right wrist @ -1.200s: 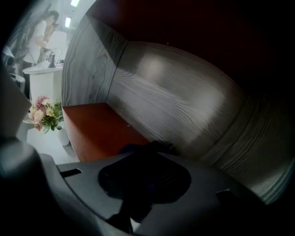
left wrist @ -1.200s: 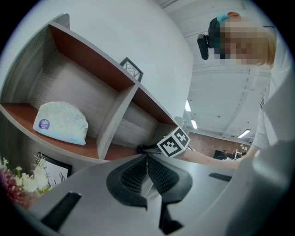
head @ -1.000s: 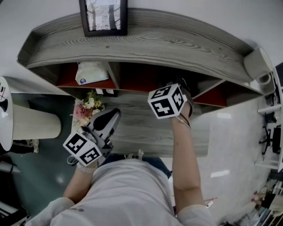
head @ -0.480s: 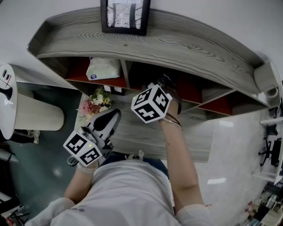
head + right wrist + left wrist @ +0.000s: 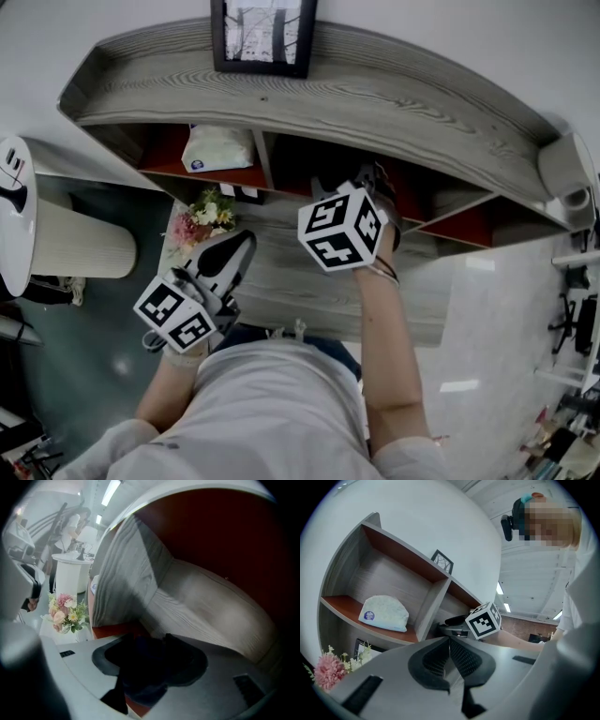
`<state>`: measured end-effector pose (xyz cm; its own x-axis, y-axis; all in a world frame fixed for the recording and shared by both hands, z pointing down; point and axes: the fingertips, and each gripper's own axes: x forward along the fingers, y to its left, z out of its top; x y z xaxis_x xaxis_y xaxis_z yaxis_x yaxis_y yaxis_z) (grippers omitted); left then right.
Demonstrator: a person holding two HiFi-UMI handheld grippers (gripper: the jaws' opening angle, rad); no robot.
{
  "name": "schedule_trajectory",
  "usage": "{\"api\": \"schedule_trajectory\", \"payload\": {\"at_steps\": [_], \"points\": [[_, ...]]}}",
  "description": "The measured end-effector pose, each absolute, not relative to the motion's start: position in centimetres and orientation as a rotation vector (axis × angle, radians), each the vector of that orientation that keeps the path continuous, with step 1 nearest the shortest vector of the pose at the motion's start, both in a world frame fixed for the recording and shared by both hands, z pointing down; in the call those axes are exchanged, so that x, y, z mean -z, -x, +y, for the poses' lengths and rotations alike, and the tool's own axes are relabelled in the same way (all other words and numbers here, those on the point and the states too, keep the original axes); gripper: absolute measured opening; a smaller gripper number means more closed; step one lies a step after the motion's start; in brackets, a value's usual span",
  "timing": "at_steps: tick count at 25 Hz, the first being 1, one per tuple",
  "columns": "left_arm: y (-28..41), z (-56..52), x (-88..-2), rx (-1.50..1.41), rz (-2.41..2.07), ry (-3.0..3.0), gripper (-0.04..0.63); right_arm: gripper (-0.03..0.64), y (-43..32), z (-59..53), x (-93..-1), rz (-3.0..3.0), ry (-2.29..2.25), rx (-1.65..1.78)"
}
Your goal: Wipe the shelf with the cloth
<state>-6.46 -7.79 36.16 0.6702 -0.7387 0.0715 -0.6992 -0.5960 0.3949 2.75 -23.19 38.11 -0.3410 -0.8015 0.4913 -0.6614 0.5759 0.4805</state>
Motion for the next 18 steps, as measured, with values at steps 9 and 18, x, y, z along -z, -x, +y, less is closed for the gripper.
{"api": "schedule_trajectory", "payload": {"at_steps": [9, 18], "points": [[6.0, -7.9, -36.2, 0.122, -1.122, -2.499, 0.017, 0.261, -6.1, -24.4, -40.6, -2.121, -1.212, -0.097], [6.7, -7.5, -36.4, 0.114, -1.157, -2.482, 0.017, 0.138, -4.2, -23.7, -41.8, -2.138, -1.104, -0.176]]}}
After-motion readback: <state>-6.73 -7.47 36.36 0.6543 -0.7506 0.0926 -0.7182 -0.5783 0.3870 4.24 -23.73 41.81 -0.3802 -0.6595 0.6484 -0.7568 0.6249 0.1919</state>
